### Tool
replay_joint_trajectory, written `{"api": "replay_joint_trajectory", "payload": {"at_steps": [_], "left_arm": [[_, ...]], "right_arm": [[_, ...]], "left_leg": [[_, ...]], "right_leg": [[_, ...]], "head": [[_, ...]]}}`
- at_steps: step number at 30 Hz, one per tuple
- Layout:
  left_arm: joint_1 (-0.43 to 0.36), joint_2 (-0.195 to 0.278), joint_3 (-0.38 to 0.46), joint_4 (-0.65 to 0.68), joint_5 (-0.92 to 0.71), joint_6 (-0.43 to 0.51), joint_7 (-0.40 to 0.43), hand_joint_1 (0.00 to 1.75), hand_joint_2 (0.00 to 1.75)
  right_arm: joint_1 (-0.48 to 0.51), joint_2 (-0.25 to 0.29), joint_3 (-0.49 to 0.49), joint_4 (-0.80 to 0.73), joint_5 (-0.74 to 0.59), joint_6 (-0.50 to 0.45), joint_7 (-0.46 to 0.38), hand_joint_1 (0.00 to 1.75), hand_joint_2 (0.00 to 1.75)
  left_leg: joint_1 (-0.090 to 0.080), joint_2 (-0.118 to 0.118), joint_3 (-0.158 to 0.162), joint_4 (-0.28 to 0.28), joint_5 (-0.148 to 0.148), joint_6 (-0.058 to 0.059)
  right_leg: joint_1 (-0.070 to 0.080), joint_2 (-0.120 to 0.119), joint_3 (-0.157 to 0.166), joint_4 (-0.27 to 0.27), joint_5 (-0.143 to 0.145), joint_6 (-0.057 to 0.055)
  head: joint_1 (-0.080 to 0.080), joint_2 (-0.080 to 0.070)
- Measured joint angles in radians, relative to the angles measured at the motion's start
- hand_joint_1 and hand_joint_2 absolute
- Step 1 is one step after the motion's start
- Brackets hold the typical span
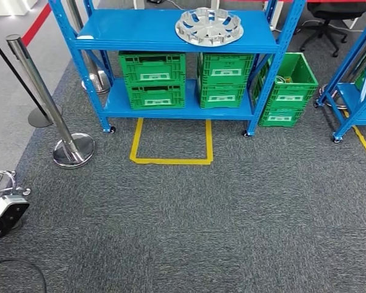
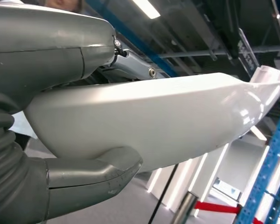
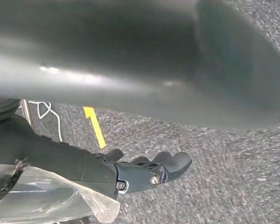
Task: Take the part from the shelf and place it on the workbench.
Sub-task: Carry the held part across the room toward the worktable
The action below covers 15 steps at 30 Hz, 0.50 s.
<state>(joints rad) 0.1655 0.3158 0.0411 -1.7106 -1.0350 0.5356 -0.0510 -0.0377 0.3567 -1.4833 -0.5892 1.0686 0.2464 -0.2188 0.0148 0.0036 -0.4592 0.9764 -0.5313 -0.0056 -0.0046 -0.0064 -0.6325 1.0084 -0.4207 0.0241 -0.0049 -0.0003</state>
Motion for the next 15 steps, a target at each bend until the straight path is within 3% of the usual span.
{"api": "replay_joint_trajectory", "payload": {"at_steps": [2, 4, 5, 6, 7, 9, 11, 13, 15], "left_arm": [[0.000, -0.001, 0.000, 0.000, 0.000, 0.000, -0.001, 1.43, 1.75], [0.000, -0.001, 0.000, 0.000, 0.000, 0.000, -0.003, 1.43, 1.75], [0.001, -0.002, 0.000, 0.000, 0.000, 0.000, -0.004, 1.43, 1.75], [0.001, -0.002, 0.000, 0.000, 0.000, 0.000, -0.005, 1.43, 1.75], [0.001, -0.003, 0.000, 0.000, 0.001, 0.000, -0.005, 1.43, 1.75], [0.002, -0.004, 0.000, 0.000, 0.005, 0.000, -0.006, 1.43, 1.75], [0.001, -0.005, 0.002, -0.001, 0.012, -0.001, -0.006, 1.43, 1.75], [0.001, -0.005, 0.004, -0.002, 0.018, -0.004, -0.006, 1.43, 1.75], [0.001, -0.005, 0.005, -0.004, 0.021, -0.007, -0.006, 1.43, 1.75]], "right_arm": [[0.003, 0.000, 0.000, 0.000, 0.000, 0.000, 0.000, 0.00, 0.00], [0.003, 0.000, 0.000, 0.000, 0.001, 0.000, 0.000, 0.00, 0.00], [0.002, 0.000, 0.000, 0.000, 0.001, 0.000, 0.000, 0.00, 0.00], [0.002, 0.000, 0.000, 0.000, 0.002, 0.000, 0.000, 0.00, 0.00], [0.003, 0.000, 0.000, 0.000, 0.002, 0.000, 0.000, 0.00, 0.00], [0.003, 0.000, 0.000, 0.000, 0.004, 0.000, 0.000, 0.00, 0.00], [0.000, -0.001, 0.000, -0.001, 0.006, 0.000, -0.001, 0.00, 0.00], [-0.003, -0.002, 0.000, -0.001, 0.008, 0.001, -0.001, 0.00, 0.00], [-0.002, -0.002, 0.000, -0.001, 0.009, 0.001, -0.002, 0.00, 0.00]], "left_leg": [[0.001, 0.004, -0.024, -0.001, 0.021, 0.018], [-0.002, 0.005, -0.050, 0.000, 0.040, 0.025], [-0.004, 0.005, -0.063, 0.000, 0.050, 0.026], [-0.006, 0.005, -0.075, 0.000, 0.059, 0.026], [-0.009, 0.005, -0.087, 0.001, 0.068, 0.025], [-0.013, 0.005, -0.103, 0.002, 0.084, 0.023], [-0.018, 0.005, -0.109, 0.004, 0.096, 0.017], [-0.019, 0.006, -0.115, 0.006, 0.107, 0.006], [-0.017, 0.005, -0.122, 0.013, 0.104, -0.006]], "right_leg": [[-0.002, 0.003, -0.029, 0.068, -0.079, 0.009], [-0.002, 0.003, -0.064, 0.197, -0.170, 0.013], [-0.002, 0.003, -0.073, 0.253, -0.184, 0.013], [-0.001, 0.003, -0.070, 0.284, -0.174, 0.011], [0.000, 0.004, -0.051, 0.281, -0.147, 0.007], [0.005, 0.005, 0.037, 0.173, -0.095, -0.010], [0.011, 0.005, 0.142, 0.024, -0.099, -0.027], [0.014, 0.004, 0.179, -0.046, -0.119, -0.035], [0.010, 0.003, 0.170, -0.057, -0.115, -0.042]], "head": [[0.003, 0.000], [0.006, 0.000], [0.006, 0.000], [0.007, 0.000], [0.007, 0.000], [0.006, 0.000], [0.006, 0.000], [0.006, 0.000], [0.006, 0.000]]}}
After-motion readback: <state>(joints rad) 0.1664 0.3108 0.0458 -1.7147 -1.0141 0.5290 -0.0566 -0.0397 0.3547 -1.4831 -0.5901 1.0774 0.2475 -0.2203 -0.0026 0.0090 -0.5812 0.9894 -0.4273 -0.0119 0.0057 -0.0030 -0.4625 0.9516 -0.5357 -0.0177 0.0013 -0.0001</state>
